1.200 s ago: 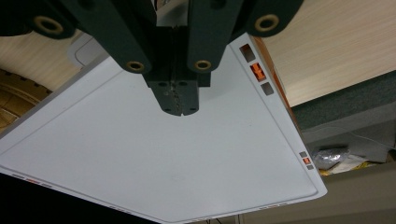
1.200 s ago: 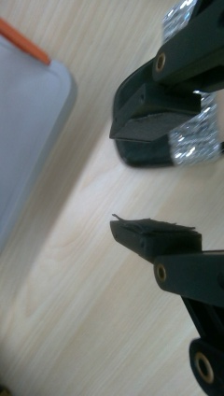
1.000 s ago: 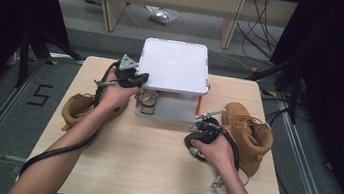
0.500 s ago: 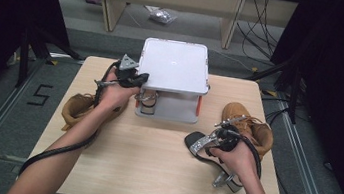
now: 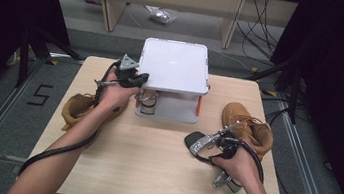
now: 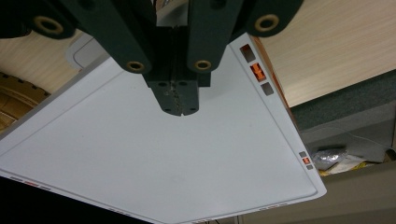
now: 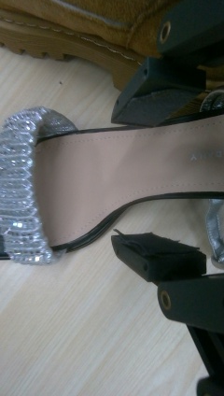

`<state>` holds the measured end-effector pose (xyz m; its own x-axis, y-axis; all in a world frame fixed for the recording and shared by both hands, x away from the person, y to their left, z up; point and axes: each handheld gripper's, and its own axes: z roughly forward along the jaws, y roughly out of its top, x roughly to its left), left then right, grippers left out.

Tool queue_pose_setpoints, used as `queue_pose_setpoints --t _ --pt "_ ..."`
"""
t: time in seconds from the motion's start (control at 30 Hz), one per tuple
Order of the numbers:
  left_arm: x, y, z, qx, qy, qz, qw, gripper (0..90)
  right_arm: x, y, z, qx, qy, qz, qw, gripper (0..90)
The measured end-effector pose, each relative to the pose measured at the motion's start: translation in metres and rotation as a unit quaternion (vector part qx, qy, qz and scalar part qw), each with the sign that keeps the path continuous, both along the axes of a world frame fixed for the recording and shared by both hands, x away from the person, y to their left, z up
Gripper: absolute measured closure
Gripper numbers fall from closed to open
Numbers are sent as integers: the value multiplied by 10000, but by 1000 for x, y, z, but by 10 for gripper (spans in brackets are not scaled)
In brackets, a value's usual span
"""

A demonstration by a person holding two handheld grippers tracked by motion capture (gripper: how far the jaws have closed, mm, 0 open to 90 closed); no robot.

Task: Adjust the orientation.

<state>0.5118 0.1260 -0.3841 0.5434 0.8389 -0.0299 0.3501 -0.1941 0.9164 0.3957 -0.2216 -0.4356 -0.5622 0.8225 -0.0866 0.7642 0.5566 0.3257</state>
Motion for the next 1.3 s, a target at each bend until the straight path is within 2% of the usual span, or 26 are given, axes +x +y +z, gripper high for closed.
queue_pose_setpoints --t 0.1,0.3,0.47,0.67,0.83,0.97,1.13,1.3 --pt "0 0 0 5 -4 -6 10000 898 0 1 -5 -201 -50 57 9998 356" --pt "0 0 0 17 -6 -14 10000 898 2 3 -14 -388 37 158 9991 351" --pt "0 0 0 19 -4 -15 10000 898 7 5 -19 -435 92 119 9989 362" --pt "0 0 0 28 -2 -17 10000 898 13 10 -22 -800 97 301 9963 365" --pt "0 1 0 9 23 -38 10000 898 14 9 -30 -887 206 340 9953 356" --pt "0 0 1 15 14 -36 10000 898 13 8 -30 -873 146 346 9955 365" --pt "-1 0 0 11 10 -30 10000 898 12 9 -29 -872 194 318 9955 379" --pt "0 0 1 16 15 -35 10000 898 6 15 -28 -658 291 -171 9973 386"
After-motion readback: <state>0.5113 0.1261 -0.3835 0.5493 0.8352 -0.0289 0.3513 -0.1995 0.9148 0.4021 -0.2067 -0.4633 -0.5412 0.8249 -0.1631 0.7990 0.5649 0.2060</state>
